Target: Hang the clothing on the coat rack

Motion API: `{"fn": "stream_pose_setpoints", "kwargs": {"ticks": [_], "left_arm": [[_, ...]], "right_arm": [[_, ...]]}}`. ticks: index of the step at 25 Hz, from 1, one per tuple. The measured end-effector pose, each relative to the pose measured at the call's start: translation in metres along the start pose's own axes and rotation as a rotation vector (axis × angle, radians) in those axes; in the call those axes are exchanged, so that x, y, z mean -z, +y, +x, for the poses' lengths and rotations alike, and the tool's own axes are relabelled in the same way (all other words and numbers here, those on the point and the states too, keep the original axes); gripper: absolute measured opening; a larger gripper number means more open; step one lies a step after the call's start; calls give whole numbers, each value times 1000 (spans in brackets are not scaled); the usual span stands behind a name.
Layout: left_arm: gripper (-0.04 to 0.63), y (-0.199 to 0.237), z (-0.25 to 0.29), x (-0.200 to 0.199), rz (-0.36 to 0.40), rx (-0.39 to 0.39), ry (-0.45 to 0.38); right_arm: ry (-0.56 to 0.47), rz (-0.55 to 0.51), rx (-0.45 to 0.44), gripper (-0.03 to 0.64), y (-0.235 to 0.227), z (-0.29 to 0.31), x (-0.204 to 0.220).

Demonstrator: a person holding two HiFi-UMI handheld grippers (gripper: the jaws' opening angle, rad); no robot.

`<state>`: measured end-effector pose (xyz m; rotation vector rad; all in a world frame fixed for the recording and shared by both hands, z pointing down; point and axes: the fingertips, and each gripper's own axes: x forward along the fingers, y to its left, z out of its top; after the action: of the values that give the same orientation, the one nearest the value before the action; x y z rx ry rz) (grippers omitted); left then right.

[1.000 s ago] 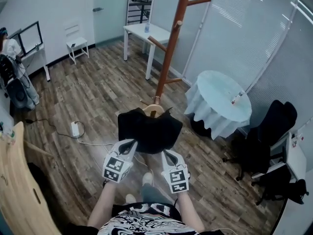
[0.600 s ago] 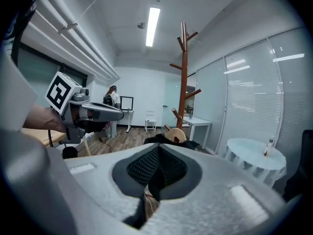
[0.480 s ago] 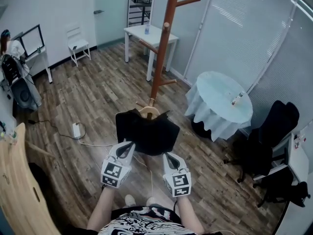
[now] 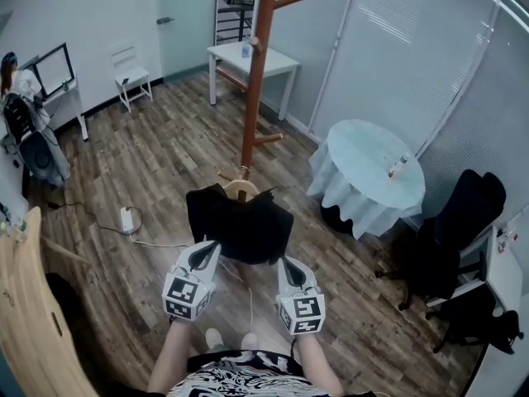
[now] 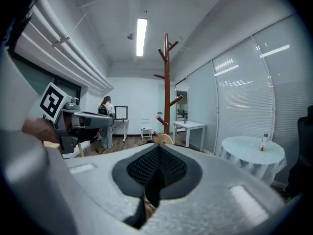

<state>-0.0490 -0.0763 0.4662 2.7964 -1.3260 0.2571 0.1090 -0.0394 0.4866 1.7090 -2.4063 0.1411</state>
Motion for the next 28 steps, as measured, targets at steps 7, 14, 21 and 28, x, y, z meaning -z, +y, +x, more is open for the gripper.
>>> {"fn": "stream_pose_setpoints", "kwargs": {"ticks": [7,14,21,28], "left_arm": [[-11,0,-4,-9,30,-71,-44],[-11,4,-11,-23,16,-100,-78],[-11,8,-13,-23,45,-121,-70],[-11,11,-10,-28,36,-129,-80]], "right_arm": [[-26,-9,20,-2,-5,-6,-10],[-95,-63,28,-2,2,-8,-42],[-108,-73,28,-2,3,-4,-47],[-108,-57,36,-2,-5,2,-46]]}}
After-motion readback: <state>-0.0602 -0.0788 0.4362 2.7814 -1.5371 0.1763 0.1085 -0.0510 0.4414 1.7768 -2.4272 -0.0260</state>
